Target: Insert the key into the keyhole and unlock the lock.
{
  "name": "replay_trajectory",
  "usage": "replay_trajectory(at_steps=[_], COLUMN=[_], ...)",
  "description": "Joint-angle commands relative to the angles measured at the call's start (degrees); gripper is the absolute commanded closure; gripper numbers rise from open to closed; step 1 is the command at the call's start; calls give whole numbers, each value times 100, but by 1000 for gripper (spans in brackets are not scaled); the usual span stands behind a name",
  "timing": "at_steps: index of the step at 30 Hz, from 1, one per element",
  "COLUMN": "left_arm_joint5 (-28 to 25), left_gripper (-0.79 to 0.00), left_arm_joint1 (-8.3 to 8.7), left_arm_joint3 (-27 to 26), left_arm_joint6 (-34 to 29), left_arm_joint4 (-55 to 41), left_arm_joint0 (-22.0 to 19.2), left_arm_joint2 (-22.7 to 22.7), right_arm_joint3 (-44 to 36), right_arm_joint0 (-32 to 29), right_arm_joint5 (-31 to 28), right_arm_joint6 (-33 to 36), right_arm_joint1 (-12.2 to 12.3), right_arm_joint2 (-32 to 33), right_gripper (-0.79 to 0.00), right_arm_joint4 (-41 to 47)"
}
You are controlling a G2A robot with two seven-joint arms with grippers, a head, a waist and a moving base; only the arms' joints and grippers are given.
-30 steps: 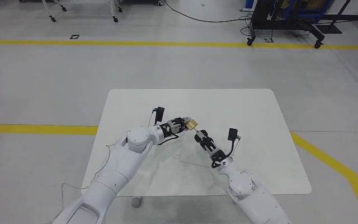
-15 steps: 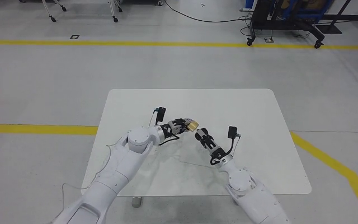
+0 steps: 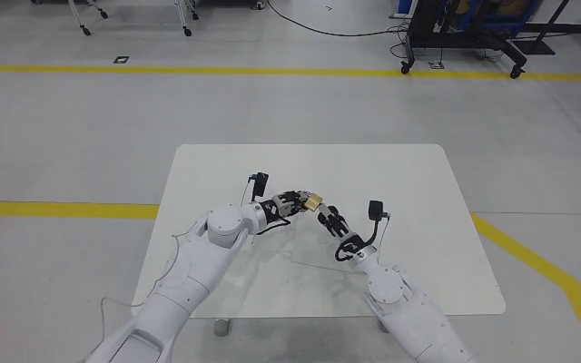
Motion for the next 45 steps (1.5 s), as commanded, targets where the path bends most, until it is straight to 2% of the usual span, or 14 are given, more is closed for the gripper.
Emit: replay_trajectory(at_steps=[1, 9, 13, 16, 17, 18, 20, 23, 26, 28, 30, 38, 43, 45], left_arm_joint5=[-21, -99, -211, -342, -376, -408, -479, -598, -667, -703, -724, -768, -776, -783], left_gripper=[0, 0, 0, 0, 0, 0, 0, 0, 0, 0, 0, 0, 0, 0], left_arm_joint1=[2, 3, 8, 18, 20, 21, 20, 22, 25, 24, 22, 21, 26, 26], left_arm_joint3=[-15, -108, -181, -229, -244, -258, -285, -306, -312, -322, -326, -337, -359, -363], left_arm_joint6=[35, 106, 122, 100, 94, 72, -3, -90, -115, -118, -116, -154, -180, -179], left_arm_joint4=[12, 11, 60, 67, 77, 70, 80, 125, 185, 196, 190, 220, 222, 224], left_arm_joint0=[12, 90, 131, 168, 177, 188, 196, 213, 221, 230, 237, 255, 271, 279], left_arm_joint2=[-24, -103, -136, -187, -198, -205, -201, -196, -196, -202, -213, -236, -273, -282], right_arm_joint3=[0, 0, -217, -291, -292, -256, -188, 23, 190, 252, 298, 394, 442, 474], right_arm_joint0=[0, 0, -185, -303, -322, -331, -302, -163, -4, 56, 96, 170, 195, 199], right_arm_joint5=[-1, -1, -368, -246, -133, 12, 421, 980, 1294, 1372, 1408, 1489, 1462, 1471], right_arm_joint6=[0, 0, 1109, 2260, 2611, 2886, 3378, 3982, 4181, 4237, 4275, 4231, 4232, 4239], right_arm_joint1=[0, 0, 20, 76, 91, 103, 115, 128, 131, 122, 112, 86, 68, 57], right_arm_joint2=[0, 0, 309, 657, 744, 809, 870, 934, 935, 908, 890, 821, 794, 793], right_gripper=[-785, -785, -785, -785, -757, -619, -419, -366, -308, -203, -135, -108, -12, 0], right_arm_joint4=[0, 0, 1767, 3169, 3554, 3837, 4341, 4846, 4935, 4984, 5042, 5049, 5098, 5191])
